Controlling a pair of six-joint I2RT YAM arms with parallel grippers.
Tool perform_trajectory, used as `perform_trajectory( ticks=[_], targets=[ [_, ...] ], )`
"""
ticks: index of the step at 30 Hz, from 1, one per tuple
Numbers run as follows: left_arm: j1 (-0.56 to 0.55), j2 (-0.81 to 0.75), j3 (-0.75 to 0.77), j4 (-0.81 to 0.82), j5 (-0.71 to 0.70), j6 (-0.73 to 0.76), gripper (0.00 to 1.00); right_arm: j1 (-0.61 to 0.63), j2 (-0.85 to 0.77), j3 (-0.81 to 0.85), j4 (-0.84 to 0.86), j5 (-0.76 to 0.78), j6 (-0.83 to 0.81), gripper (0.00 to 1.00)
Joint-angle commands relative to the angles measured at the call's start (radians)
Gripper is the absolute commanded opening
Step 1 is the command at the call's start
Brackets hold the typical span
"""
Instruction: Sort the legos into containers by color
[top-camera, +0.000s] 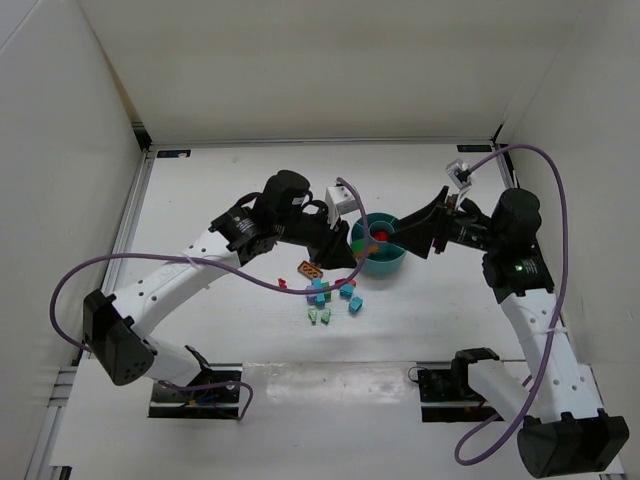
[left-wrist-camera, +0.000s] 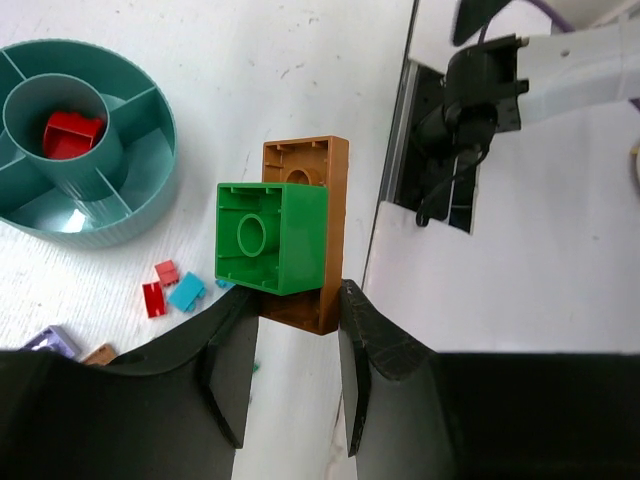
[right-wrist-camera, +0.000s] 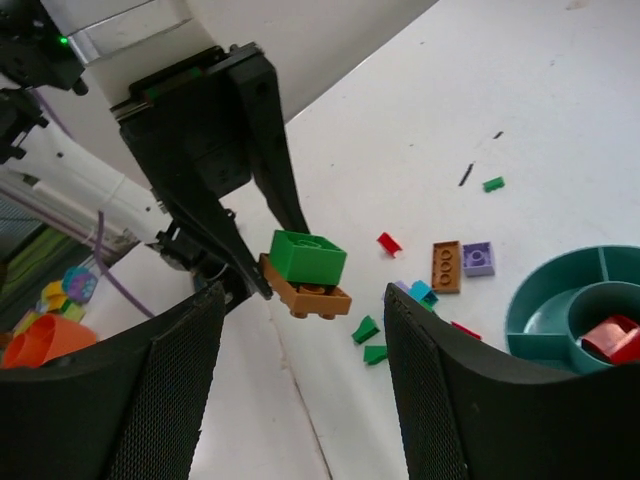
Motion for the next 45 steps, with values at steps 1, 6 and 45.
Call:
perform_trajectory(
  ticks=[1,6,45],
  targets=[
    [-0.009,0.002,0.054,-0.089,0.005,0.101,0.08,0.023,0.004,0.056,-0.067,-0.074,-0.044,0.68],
    [-0.024,0.010,0.066,-0.116,0.010,0.138,0.08,0.107,0.063,0.096,-0.153,-0.064,-0.121,0.68],
    [-0.124,-0.007,0.095,-0.173,-0.134,0.205,0.05,0.308,0.200,0.168,-0.309,0.079,-0.306,0.56]
  ],
)
